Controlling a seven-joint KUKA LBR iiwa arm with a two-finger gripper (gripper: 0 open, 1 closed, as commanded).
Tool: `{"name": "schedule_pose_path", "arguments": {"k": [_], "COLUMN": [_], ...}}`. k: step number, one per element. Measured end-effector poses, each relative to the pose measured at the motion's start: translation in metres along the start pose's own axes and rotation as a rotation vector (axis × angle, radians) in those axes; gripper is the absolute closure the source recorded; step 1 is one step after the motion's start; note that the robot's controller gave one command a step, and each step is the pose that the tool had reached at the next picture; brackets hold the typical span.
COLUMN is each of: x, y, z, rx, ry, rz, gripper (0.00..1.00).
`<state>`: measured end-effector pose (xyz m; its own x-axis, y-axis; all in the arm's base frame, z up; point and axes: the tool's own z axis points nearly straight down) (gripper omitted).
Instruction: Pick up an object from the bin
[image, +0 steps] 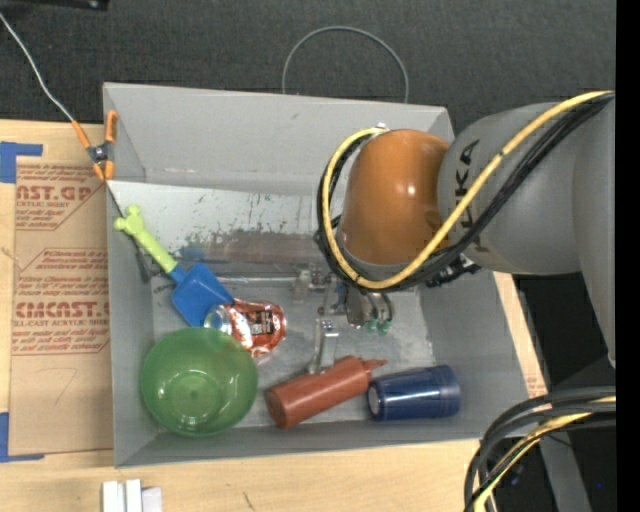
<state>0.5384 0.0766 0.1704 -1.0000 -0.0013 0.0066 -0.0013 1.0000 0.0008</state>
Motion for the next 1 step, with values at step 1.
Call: {"name": "schedule_pose_path", "arguments": {"k": [1], "x": [-0.0018], "y": [-0.0004], "z": [-0.0044], "rx": [-0.001], "ry": [-0.008], "rz": [0.001], "gripper": [0.00]}}
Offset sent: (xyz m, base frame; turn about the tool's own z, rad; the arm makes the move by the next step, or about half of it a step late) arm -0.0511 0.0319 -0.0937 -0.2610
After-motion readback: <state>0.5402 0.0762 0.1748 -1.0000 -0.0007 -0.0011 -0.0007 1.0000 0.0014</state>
